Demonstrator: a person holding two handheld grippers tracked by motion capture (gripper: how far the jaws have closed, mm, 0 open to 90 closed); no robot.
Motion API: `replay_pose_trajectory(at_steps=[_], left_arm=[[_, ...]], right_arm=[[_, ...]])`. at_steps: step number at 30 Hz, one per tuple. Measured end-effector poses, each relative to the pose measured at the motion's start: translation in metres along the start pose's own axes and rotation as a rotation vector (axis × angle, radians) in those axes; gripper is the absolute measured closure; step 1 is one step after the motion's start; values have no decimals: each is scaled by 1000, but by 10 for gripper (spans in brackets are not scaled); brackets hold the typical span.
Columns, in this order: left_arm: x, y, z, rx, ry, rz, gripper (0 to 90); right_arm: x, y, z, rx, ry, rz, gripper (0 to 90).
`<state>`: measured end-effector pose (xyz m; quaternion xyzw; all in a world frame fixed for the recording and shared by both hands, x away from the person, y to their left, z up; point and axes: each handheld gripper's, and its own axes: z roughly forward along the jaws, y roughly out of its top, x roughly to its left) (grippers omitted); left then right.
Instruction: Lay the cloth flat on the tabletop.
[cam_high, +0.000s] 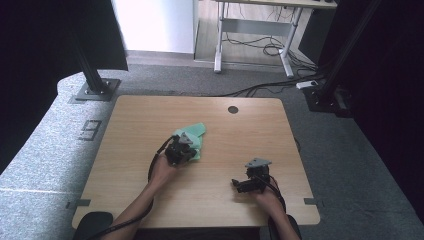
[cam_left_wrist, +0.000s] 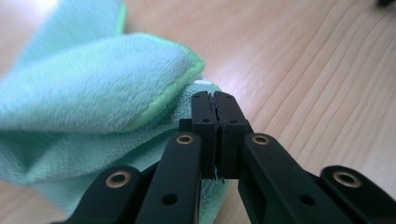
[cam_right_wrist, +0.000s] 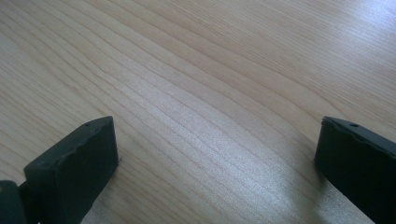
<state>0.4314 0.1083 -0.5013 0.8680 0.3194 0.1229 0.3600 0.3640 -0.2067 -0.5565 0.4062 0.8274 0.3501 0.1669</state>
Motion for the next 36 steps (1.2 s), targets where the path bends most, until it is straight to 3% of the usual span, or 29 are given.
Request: replay_pose_trajectory(at_steps=[4,8,13,16,24,29,36], left_arm=[[8,6,-19,-65,8,-29,879],[20,1,-29,-84,25,-69,878],[32,-13,-30,-73,46,-109,876],[40,-30,-29,-59,56,-140,873],[48,-54,-23,-3,74,-159,864],[51,-59,-17,13,65,-169,861],[49,-61,-15,18,62,-162,857]], right_arm=[[0,0,0,0,0,0,0],[0,0,0,0,0,0,0],[0,1,0,6,1,3,0],[0,3,-1,32,5,-1,0],[4,18,7,50,54,6,0],[11,35,17,38,62,-31,0],[19,66,37,-4,76,-33,0]])
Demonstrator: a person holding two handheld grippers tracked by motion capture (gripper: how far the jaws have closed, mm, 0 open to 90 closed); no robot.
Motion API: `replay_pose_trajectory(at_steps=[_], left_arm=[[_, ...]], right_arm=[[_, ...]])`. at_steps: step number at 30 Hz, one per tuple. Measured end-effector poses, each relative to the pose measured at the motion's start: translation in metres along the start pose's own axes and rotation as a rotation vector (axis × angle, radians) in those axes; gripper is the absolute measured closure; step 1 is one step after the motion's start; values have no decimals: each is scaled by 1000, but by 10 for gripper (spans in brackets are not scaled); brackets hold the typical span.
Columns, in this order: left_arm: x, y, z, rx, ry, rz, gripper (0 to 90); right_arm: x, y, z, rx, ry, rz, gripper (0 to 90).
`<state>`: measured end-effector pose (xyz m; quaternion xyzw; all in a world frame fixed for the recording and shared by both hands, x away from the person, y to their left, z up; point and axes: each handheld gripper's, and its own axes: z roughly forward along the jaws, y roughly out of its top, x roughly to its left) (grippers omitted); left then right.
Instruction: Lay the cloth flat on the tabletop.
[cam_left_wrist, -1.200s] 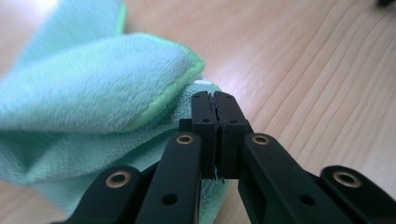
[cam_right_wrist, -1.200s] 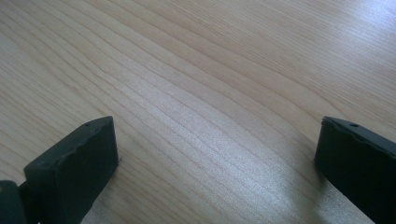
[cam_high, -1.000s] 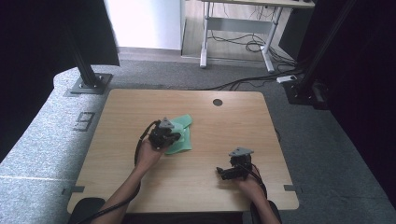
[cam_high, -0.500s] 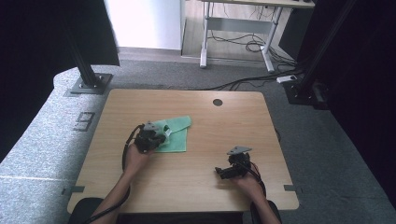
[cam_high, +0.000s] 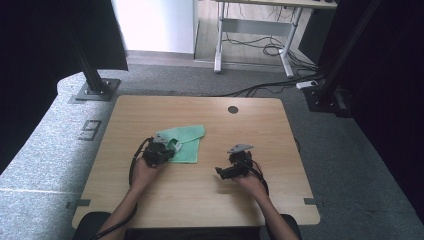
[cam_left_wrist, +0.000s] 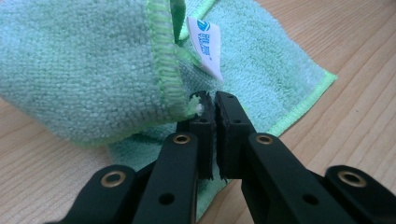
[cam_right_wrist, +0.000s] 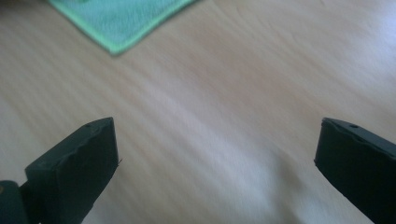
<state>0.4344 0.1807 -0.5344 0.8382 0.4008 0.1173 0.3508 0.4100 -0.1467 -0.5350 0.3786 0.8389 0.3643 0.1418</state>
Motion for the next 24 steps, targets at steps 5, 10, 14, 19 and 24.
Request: replay_pose_trajectory(at_steps=[5,10,14,19,24], left_arm=[[0,0,0,-2,-6,4,856],[3,-1,0,-8,-24,-12,855],[3,-1,0,-16,-30,-16,856],[5,1,-7,-36,-26,-9,861],[15,1,-21,-72,-2,-32,862]], right_arm=[[4,23,23,-14,2,2,0],[15,42,47,-12,-11,-15,0],[25,54,65,-7,-32,-42,0],[33,61,82,16,-63,-70,0],[30,55,83,16,-58,-59,0]])
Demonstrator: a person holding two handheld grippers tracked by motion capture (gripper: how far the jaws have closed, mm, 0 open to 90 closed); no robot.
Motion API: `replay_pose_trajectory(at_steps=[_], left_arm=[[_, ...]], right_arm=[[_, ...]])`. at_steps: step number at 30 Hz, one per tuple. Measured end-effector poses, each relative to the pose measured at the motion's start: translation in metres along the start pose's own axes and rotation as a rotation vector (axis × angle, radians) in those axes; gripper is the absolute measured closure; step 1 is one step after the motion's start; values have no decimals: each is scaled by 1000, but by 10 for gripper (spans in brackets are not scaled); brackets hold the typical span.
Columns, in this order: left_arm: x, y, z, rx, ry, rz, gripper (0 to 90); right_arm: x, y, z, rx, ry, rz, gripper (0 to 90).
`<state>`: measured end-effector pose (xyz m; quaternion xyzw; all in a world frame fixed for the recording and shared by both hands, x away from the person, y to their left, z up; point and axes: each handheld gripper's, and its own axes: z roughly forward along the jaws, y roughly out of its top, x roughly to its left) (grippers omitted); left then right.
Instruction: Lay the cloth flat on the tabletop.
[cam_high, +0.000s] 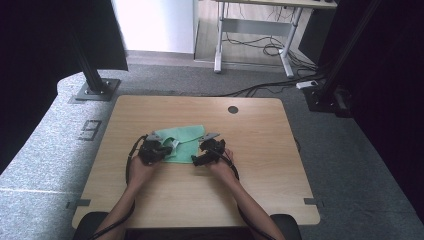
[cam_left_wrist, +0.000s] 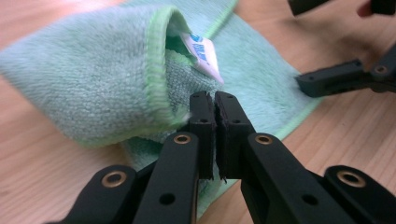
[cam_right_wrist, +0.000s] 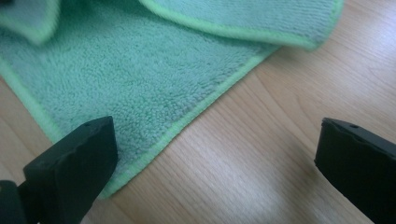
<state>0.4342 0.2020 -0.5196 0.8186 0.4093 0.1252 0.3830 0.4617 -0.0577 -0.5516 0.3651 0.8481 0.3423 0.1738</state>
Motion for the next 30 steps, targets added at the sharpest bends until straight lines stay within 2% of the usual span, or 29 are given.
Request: replay_pose_trajectory(at_steps=[4,9,14,19,22,23,25,28,30], left_arm=[[11,-3,-10,-22,32,-38,862],[22,-9,-18,-22,56,-74,862],[24,-16,-22,4,59,-94,843],[27,-24,-30,16,65,-106,778],[28,-26,-33,19,72,-112,676],[29,-27,-37,19,107,-102,631],[28,-25,-42,-1,132,-90,533],[24,-19,-45,-54,90,-89,397],[15,-13,-40,-43,80,-67,332]], right_arm=[[-3,-6,-6,-3,-20,2,0],[-8,-15,-14,-2,-25,17,0],[-13,-22,-22,7,-32,18,0],[-17,-31,-31,13,-35,28,0],[-19,-36,-36,19,-32,31,0],[-21,-38,-38,22,-34,32,0],[-22,-41,-41,23,-37,35,0],[-26,-47,-47,27,-37,47,0],[-28,-51,-50,28,-36,56,0]])
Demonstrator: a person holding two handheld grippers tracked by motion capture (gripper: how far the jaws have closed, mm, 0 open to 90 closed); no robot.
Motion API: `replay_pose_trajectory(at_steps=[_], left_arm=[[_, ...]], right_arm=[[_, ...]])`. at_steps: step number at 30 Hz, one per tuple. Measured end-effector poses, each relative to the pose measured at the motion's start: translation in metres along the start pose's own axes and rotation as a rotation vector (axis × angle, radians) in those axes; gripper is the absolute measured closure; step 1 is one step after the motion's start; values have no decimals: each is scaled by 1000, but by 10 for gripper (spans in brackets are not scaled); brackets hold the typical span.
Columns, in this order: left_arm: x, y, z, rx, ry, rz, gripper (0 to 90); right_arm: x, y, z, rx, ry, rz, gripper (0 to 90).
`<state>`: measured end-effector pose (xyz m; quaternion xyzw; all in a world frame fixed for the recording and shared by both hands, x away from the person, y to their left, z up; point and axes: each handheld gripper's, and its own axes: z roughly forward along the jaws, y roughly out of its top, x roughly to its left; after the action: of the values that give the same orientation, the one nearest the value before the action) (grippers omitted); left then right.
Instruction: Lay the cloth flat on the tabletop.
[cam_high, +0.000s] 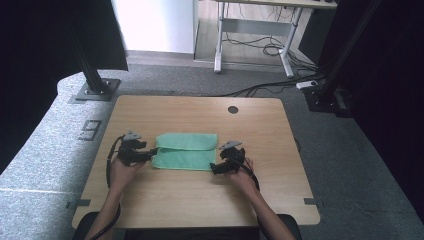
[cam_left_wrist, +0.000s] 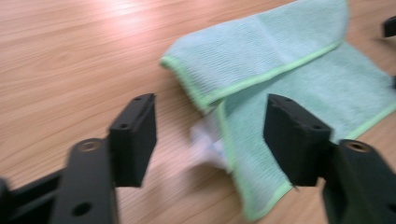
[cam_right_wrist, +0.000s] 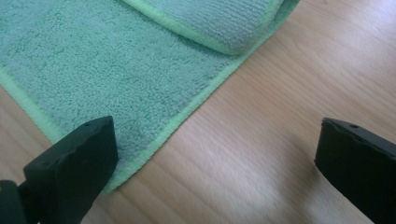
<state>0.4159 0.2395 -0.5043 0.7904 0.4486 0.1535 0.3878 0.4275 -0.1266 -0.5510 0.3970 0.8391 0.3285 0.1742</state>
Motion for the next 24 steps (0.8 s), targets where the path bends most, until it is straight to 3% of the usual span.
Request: replay_pose_trajectory(at_steps=[1,2,3,7,12,15,21,24], left_arm=[[0,0,0,0,0,0,306],[-10,2,8,34,7,42,288],[-14,2,13,51,7,58,283],[-22,-4,26,120,25,95,275],[-19,-12,29,169,58,83,276],[-21,-18,29,199,48,88,276],[-31,-24,24,213,12,107,259],[-35,-16,25,162,-3,128,256]], right_arm=[[-1,-2,-2,2,1,3,0],[-2,-3,-3,4,1,5,0],[-3,-5,-5,4,0,7,0],[-8,-14,-13,7,-4,17,0],[-14,-24,-22,7,-11,30,0],[-16,-30,-27,6,-16,34,0],[-17,-42,-39,1,-16,35,3],[-18,-46,-42,1,-13,44,3]])
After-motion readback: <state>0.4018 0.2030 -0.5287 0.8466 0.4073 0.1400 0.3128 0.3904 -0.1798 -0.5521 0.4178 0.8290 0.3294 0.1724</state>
